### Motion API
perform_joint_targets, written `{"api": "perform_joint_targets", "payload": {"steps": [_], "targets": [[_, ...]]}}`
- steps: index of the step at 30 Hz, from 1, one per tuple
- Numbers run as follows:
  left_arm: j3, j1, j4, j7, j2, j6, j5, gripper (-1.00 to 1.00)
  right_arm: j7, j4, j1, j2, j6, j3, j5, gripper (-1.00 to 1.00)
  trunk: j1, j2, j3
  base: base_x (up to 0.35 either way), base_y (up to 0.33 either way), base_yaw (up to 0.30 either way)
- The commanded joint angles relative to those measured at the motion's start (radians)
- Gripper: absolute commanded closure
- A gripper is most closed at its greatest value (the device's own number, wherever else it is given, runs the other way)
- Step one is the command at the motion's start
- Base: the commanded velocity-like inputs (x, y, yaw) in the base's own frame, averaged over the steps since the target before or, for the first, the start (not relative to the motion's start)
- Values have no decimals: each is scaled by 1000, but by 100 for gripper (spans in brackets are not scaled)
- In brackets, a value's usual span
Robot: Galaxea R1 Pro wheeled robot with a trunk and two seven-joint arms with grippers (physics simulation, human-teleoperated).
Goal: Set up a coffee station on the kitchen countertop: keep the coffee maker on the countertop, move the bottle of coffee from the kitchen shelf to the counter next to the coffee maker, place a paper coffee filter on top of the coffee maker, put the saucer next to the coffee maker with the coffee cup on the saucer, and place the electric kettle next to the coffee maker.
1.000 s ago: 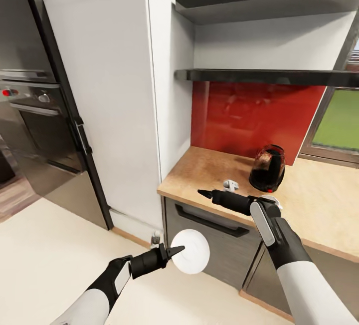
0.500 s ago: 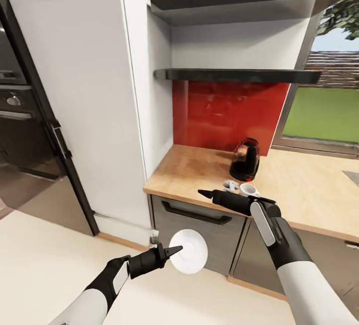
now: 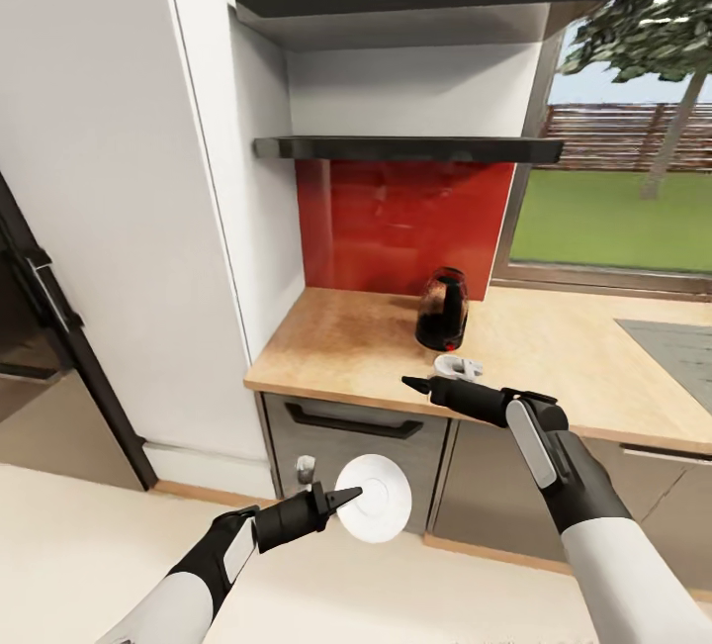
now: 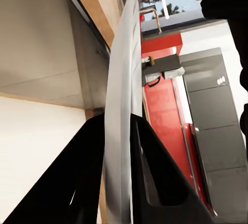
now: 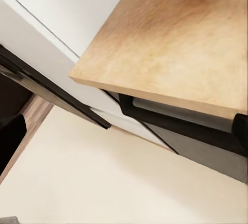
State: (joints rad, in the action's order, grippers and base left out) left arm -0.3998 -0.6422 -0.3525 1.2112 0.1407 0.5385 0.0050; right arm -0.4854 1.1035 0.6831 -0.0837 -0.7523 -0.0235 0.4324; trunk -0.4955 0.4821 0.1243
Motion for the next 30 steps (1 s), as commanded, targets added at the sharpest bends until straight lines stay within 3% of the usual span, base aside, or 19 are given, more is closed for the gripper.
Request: {"api": "perform_joint_targets", "payload": {"steps": [1, 30], "targets": [[-3, -1, -1, 1, 0, 8, 0, 100, 0, 0, 1, -1, -4, -1, 2, -100, -1, 2, 2, 0, 0, -264], [-2, -1, 0, 1, 0, 8, 0, 100, 1, -2, 1, -1, -4, -1, 3, -100, -1, 2, 15, 0, 0, -260]]}}
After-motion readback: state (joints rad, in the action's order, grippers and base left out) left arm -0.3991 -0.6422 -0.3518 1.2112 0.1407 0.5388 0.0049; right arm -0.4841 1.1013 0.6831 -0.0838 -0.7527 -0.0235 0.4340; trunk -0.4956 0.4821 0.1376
